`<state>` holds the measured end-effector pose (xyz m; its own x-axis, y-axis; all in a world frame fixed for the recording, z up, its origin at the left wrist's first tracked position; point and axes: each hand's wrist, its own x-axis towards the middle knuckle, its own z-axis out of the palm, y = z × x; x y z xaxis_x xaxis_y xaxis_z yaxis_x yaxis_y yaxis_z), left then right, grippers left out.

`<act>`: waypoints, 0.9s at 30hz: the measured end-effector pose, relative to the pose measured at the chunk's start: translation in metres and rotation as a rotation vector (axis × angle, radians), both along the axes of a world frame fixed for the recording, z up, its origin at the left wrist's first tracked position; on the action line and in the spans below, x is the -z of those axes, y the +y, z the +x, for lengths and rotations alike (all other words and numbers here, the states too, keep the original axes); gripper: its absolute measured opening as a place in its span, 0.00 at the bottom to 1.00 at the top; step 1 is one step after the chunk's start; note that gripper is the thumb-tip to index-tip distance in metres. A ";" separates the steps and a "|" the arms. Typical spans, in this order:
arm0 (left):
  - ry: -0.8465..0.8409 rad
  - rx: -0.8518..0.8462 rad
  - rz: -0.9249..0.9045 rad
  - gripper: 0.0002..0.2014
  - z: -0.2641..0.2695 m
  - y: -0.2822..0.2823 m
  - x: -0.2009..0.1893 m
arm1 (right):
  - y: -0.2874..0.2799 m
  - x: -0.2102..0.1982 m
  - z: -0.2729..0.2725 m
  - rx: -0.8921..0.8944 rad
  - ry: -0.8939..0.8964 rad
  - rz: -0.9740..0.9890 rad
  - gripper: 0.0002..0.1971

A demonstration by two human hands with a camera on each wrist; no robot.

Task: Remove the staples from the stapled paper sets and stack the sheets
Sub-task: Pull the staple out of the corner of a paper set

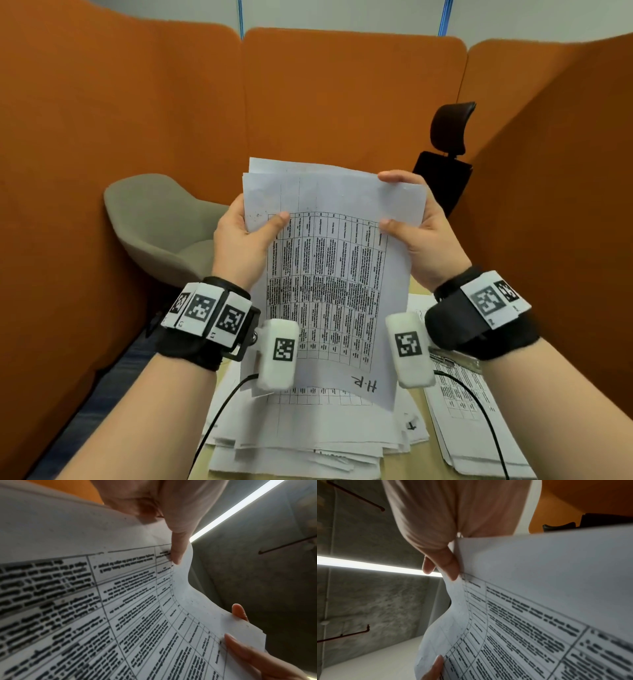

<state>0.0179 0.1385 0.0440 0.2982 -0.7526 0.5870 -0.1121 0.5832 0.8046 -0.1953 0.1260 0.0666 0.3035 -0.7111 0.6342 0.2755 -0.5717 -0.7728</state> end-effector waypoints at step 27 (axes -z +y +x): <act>0.081 0.040 0.146 0.09 -0.012 -0.005 0.038 | -0.005 0.030 -0.011 0.237 -0.035 0.310 0.10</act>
<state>0.0059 0.1334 0.0060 0.3077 -0.8407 0.4455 -0.0223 0.4618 0.8867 -0.2059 0.1213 0.0371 0.0894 -0.9185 0.3853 0.1931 -0.3635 -0.9113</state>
